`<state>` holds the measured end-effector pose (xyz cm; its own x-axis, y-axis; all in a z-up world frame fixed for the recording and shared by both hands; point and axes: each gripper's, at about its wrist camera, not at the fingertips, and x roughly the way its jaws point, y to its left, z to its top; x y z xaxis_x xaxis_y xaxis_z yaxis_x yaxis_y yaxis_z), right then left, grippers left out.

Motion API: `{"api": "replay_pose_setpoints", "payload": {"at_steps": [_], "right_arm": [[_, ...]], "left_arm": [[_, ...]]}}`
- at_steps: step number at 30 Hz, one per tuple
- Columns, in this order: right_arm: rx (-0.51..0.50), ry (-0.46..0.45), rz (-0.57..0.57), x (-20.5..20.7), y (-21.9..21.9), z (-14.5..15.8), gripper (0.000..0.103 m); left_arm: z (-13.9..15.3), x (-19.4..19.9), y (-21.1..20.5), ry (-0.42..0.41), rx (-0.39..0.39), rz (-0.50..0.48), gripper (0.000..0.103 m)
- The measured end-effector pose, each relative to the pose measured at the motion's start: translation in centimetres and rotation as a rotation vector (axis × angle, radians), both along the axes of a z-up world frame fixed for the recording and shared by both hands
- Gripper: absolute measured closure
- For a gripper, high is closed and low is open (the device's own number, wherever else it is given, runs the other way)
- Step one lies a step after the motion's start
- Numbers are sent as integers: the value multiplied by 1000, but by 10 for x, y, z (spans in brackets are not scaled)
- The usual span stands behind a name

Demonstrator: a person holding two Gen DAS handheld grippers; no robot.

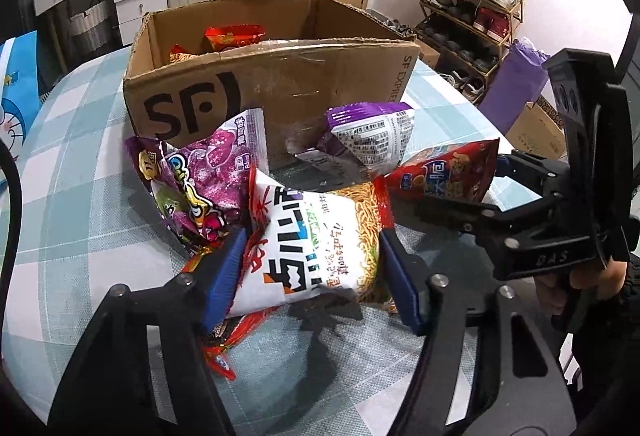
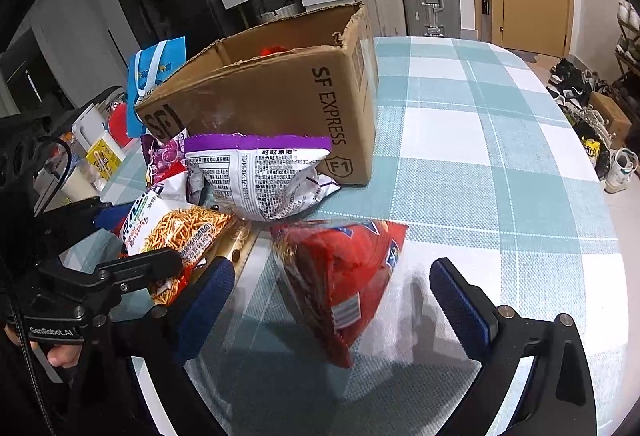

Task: Organize snacks
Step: 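Grasp the white noodle bag with the left gripper while the right grasps the red chip bag, then lift both held bags up toward the cardboard box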

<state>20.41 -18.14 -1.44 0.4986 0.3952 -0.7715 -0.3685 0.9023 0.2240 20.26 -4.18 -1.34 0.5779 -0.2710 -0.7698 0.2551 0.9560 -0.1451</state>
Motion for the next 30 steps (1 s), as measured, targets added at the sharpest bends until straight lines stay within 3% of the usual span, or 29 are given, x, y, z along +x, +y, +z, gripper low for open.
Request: {"api": "replay_pose_setpoints", "payload": {"at_steps": [15, 23, 30], "right_arm": [[-8, 3, 13, -2, 4, -2, 32], [1, 7, 14, -4, 1, -2, 61], [6, -20, 14, -13, -4, 2, 69]], "left_arm": [[6, -7, 9, -10, -62, -3, 44], [10, -13, 13, -23, -72, 9, 44], [16, -20, 20, -37, -77, 31, 44]]}}
